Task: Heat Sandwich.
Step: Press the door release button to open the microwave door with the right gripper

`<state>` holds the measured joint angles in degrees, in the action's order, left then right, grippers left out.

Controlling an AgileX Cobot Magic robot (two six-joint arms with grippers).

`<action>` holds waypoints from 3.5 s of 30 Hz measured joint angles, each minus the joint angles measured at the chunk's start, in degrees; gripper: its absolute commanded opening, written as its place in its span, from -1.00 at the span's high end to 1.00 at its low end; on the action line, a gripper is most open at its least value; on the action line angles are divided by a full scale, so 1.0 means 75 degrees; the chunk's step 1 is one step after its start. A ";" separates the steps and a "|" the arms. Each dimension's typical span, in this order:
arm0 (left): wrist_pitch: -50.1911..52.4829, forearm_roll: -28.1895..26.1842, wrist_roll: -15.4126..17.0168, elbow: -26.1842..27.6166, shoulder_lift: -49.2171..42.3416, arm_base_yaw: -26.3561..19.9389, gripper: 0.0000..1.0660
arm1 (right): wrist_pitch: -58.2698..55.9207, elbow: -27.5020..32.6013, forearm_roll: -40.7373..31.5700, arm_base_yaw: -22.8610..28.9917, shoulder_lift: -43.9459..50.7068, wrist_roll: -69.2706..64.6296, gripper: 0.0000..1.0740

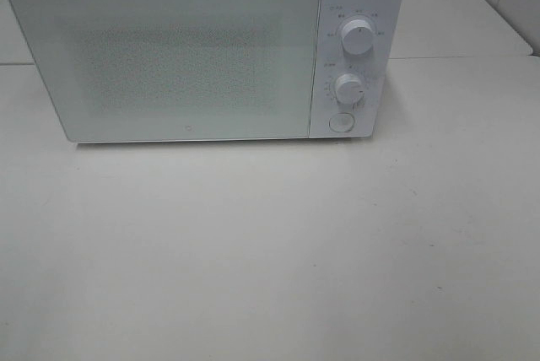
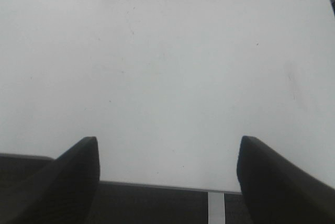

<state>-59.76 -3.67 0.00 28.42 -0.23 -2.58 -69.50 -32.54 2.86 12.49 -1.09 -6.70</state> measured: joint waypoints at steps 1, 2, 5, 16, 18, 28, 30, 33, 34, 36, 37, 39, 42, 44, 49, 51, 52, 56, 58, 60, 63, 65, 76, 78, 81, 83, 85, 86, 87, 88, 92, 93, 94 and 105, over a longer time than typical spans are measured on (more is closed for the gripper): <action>0.0000 0.0000 0.0000 0.0000 0.0000 0.0000 -0.84 | 0.0000 0.0000 0.0000 0.0000 0.0000 0.0000 -0.42; 0.0000 0.0000 0.0000 0.0000 0.0000 0.0000 -0.84 | 0.0069 0.0000 0.0000 -0.0107 0.0107 0.0000 -0.42; 0.0000 0.0000 0.0000 0.0000 0.0000 0.0000 -0.84 | 0.0351 0.0053 0.0031 -0.0428 0.0176 -0.0008 -0.42; 0.0000 0.0000 0.0000 0.0000 0.0000 0.0000 -0.84 | 0.1207 0.0390 -0.0038 -0.0672 0.0176 -0.0061 -0.42; 0.0000 0.0000 0.0000 0.0000 0.0000 0.0000 -0.84 | 0.1230 0.0390 -0.0038 -0.0672 0.0176 -0.0061 -0.42; 0.0000 0.0000 0.0000 0.0000 0.0000 0.0000 -0.84 | 0.1474 0.0244 -0.0038 -0.0672 0.0153 -0.0061 -0.42; 0.0000 0.0000 0.0000 0.0000 0.0000 0.0000 -0.84 | 0.1917 0.0153 -0.0038 -0.0672 -0.0176 -0.0053 -0.42; 0.0000 0.0000 0.0000 0.0000 0.0000 0.0000 -0.84 | 0.2368 0.0153 -0.0038 -0.0672 -0.0542 -0.0053 -0.42; 0.0000 0.0000 0.0000 0.0000 0.0000 0.0000 -0.84 | 0.2574 0.0153 -0.0038 -0.0672 -0.0688 -0.0053 -0.42; 0.0000 0.0000 0.0000 0.0000 0.0000 0.0000 -0.84 | 0.3514 0.0153 -0.0038 -0.0672 -0.1261 -0.0053 -0.42; 0.0000 0.0000 0.0000 0.0000 0.0000 0.0000 -0.84 | 0.3514 0.0153 -0.0038 -0.0672 -0.1261 -0.0053 -0.42; 0.0000 0.0000 0.0000 0.0000 0.0000 0.0000 -0.84 | 0.4156 0.0153 -0.0023 -0.0672 -0.1612 -0.0053 -0.42; 0.0000 0.0000 0.0000 0.0000 0.0000 0.0000 -0.84 | 0.5607 0.0359 -0.0015 -0.0672 -0.2452 -0.0053 -0.42; 0.0000 0.0000 0.0000 0.0000 0.0000 0.0000 -0.84 | 0.5943 0.0435 -0.0015 -0.0672 -0.2704 -0.0053 -0.42; 0.0000 0.0000 0.0000 0.0000 0.0000 0.0000 -0.84 | 0.7380 0.0672 -0.0038 -0.0672 -0.3911 -0.0053 -0.42; 0.0000 0.0000 0.0000 0.0000 0.0000 0.0000 -0.84 | 0.8396 0.0733 -0.0038 -0.0672 -0.4683 -0.0053 -0.42; 0.0000 0.0000 0.0000 0.0000 0.0000 0.0000 -0.84 | 0.8709 0.0741 -0.0038 -0.0672 -0.4958 -0.0061 -0.42; 0.0000 0.0000 0.0000 0.0000 0.0000 0.0000 -0.84 | 0.9809 0.0741 -0.0038 -0.0672 -0.5989 -0.0069 -0.42; 0.0000 0.0000 0.0000 0.0000 0.0000 0.0000 -0.84 | 1.0122 0.0756 -0.0038 -0.0672 -0.6249 -0.0084 -0.42; 0.0000 0.0000 0.0000 0.0000 0.0000 0.0000 -0.84 | 1.0986 0.0756 -0.0038 -0.0672 -0.6898 -0.0107 -0.42; 0.0000 0.0000 0.0000 0.0000 0.0000 0.0000 -0.84 | 1.1673 0.0795 -0.0038 -0.0672 -0.7326 -0.0107 -0.42; 0.0000 0.0000 0.0000 0.0000 0.0000 0.0000 -0.84 | 1.2681 0.0970 -0.0092 -0.0672 -0.7907 -0.0107 -0.42; 0.0000 0.0000 0.0000 0.0000 0.0000 0.0000 -0.84 | 1.5294 0.1879 -0.1833 -0.0053 -0.9656 0.0894 -0.42; 0.0000 0.0000 0.0000 0.0000 0.0000 0.0000 -0.84 | 1.5638 0.1948 -0.2299 0.0397 -0.9977 0.1245 -0.42; 0.0000 0.0000 0.0000 0.0000 0.0000 0.0000 -0.84 | 1.6089 0.1948 -0.3178 0.1092 -1.0443 0.1727 -0.42; 0.0000 0.0000 0.0000 0.0000 0.0000 0.0000 -0.84 | 1.6417 0.1940 -0.3705 0.1551 -1.0741 0.2024 -0.42; 0.0000 0.0000 0.0000 0.0000 0.0000 0.0000 -0.84 | 1.6776 0.1940 -0.4225 0.2047 -1.1077 0.2215 -0.42; 0.0000 0.0000 0.0000 0.0000 0.0000 0.0000 -0.84 | 1.6952 0.1933 -0.4500 0.2284 -1.1238 0.2299 -0.42; 0.0000 0.0000 0.0000 0.0000 0.0000 0.0000 -0.84 | 1.7257 0.1933 -0.5027 0.2689 -1.1528 0.2353 -0.42; 0.0000 0.0000 0.0000 0.0000 0.0000 0.0000 -0.84 | 1.7257 0.1933 -0.5027 0.2689 -1.1528 0.2353 -0.42; 0.0000 0.0000 0.0000 0.0000 0.0000 0.0000 -0.84 | 1.7525 0.1719 -0.5821 0.3476 -1.2215 0.2368 -0.42; 0.0000 0.0000 0.0000 0.0000 0.0000 0.0000 -0.84 | 1.7525 0.1719 -0.5821 0.3476 -1.2215 0.2368 -0.42; 0.0000 0.0000 0.0000 0.0000 0.0000 0.0000 -0.84 | 1.7533 0.1620 -0.5913 0.3606 -1.2361 0.2368 -0.42; 0.0000 0.0000 0.0000 0.0000 0.0000 0.0000 -0.84 | 1.7479 0.0985 -0.6524 0.4362 -1.3346 0.2666 -0.42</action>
<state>-59.76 -3.67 0.00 28.42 -0.23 -2.58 61.59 -25.15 -46.07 45.21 -101.18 13.29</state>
